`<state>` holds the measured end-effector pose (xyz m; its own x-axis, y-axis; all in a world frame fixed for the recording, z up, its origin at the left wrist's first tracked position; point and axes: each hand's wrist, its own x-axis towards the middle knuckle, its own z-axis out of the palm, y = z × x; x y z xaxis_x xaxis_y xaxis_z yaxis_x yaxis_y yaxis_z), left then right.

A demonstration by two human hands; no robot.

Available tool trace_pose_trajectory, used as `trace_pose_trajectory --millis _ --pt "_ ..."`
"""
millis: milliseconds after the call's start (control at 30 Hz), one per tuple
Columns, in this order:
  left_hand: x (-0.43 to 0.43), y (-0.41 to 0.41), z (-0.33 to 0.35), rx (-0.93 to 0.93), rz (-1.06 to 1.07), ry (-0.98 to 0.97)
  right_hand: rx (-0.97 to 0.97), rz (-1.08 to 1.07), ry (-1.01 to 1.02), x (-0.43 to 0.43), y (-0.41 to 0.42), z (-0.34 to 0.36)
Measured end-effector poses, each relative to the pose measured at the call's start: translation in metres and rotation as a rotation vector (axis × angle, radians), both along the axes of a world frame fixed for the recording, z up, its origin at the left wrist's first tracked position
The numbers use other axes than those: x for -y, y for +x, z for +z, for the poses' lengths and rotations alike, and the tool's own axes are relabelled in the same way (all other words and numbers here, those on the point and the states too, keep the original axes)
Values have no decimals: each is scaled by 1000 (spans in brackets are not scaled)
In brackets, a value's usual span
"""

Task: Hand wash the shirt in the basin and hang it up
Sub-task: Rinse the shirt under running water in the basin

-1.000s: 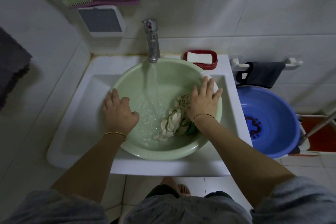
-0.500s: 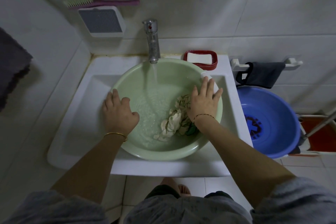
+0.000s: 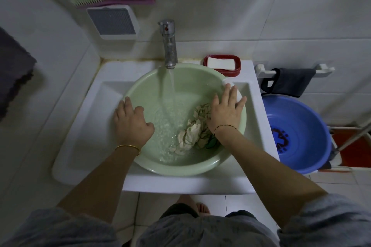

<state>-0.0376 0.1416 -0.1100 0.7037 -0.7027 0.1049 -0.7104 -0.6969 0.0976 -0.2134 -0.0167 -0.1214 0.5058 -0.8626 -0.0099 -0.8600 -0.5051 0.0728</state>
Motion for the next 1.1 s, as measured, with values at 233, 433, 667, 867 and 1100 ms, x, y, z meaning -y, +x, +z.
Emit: trace_pose_trajectory --millis 233,433,667,867,1100 --pt "0 1 -2 3 4 6 -15 1 -3 0 0 0" --pt "0 3 -2 -6 1 13 -9 1 8 -1 0 2" --pt "0 2 -2 -17 -3 33 -19 7 17 -1 -1 5" --pt "1 2 -2 -8 5 24 -20 7 17 -2 0 4" --pt "0 2 -2 -16 0 35 -11 4 15 -1 -1 4"
